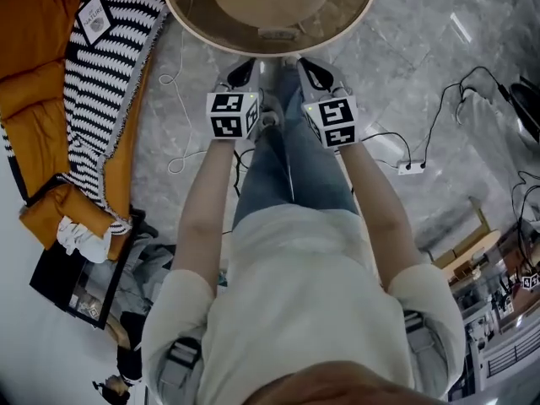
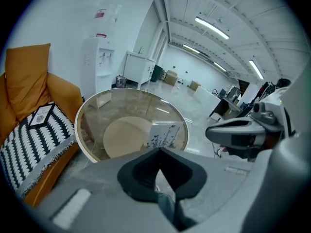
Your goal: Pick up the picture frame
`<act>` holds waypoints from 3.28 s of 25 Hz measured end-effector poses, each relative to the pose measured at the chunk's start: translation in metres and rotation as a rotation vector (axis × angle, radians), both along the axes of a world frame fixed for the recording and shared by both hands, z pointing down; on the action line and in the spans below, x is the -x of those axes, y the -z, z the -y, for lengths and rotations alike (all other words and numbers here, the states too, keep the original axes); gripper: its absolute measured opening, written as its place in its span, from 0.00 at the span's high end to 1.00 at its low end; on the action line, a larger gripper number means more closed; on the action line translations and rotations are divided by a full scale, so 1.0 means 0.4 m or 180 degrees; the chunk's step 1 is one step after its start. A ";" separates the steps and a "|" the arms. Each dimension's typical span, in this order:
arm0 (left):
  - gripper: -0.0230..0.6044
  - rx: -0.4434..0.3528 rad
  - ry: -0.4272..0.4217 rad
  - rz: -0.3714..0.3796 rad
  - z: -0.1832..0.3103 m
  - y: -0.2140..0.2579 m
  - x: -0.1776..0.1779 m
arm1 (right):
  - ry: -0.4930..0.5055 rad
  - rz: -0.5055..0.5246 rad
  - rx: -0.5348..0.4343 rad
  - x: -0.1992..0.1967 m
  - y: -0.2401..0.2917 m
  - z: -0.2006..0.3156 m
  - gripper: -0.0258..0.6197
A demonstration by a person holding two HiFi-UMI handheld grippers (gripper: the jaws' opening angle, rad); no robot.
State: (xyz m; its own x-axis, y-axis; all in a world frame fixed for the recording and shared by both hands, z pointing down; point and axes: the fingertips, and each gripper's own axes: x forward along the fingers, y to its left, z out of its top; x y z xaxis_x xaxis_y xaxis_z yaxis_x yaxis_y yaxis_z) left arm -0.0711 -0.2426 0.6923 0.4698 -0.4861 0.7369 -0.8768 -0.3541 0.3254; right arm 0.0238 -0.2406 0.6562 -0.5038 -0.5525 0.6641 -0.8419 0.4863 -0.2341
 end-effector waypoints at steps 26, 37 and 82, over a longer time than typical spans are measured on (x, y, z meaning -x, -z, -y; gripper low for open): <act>0.64 0.0203 -0.0721 0.0284 0.101 -0.313 -0.061 | 0.0048 -0.0242 0.0523 0.021 -0.363 0.120 0.60; 0.64 0.0237 -0.0687 0.0288 0.107 -0.320 -0.075 | 0.0056 -0.0219 0.0571 0.030 -0.387 0.120 0.63; 0.64 -0.0471 -0.0440 0.0006 -0.243 0.399 -0.030 | -0.0104 -0.0189 -0.0367 0.077 0.342 -0.237 0.65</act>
State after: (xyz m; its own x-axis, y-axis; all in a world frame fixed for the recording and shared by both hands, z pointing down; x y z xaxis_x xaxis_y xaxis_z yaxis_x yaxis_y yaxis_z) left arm -0.0590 -0.1453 0.5326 0.5383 -0.5203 0.6630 -0.8171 -0.5149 0.2593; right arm -0.0069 -0.1457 0.5193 -0.4460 -0.6424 0.6232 -0.8684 0.4792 -0.1274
